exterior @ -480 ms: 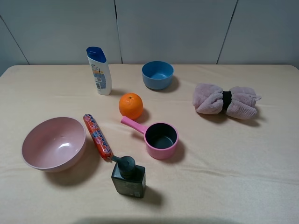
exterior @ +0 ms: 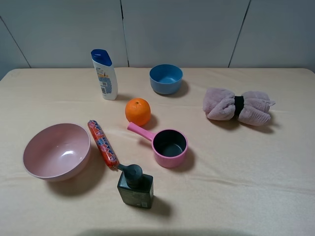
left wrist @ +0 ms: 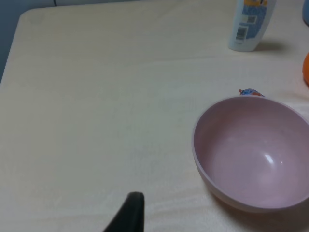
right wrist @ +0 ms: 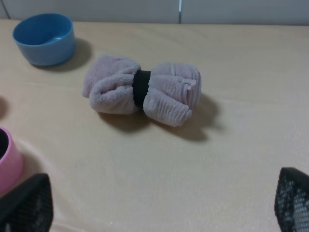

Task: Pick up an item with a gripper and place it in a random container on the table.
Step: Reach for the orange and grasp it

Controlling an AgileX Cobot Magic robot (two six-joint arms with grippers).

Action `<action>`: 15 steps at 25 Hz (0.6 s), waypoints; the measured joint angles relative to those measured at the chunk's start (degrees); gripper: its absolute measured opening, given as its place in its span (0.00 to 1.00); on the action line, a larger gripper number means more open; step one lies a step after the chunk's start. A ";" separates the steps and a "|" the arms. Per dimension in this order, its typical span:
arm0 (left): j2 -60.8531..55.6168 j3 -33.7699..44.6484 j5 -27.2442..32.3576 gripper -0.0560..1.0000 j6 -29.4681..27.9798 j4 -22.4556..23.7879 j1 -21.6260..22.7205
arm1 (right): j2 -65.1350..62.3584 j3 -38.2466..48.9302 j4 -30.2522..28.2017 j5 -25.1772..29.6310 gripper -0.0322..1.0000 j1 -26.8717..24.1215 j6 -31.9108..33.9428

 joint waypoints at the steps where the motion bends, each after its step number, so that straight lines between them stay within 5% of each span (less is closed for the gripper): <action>1: 0.00 0.00 0.00 0.99 -0.01 0.00 0.00 | 0.00 0.00 0.00 0.00 0.70 0.00 0.00; 15: 0.00 -1.06 0.06 0.97 1.56 -0.23 0.00 | 0.00 0.00 0.00 0.00 0.70 0.00 0.00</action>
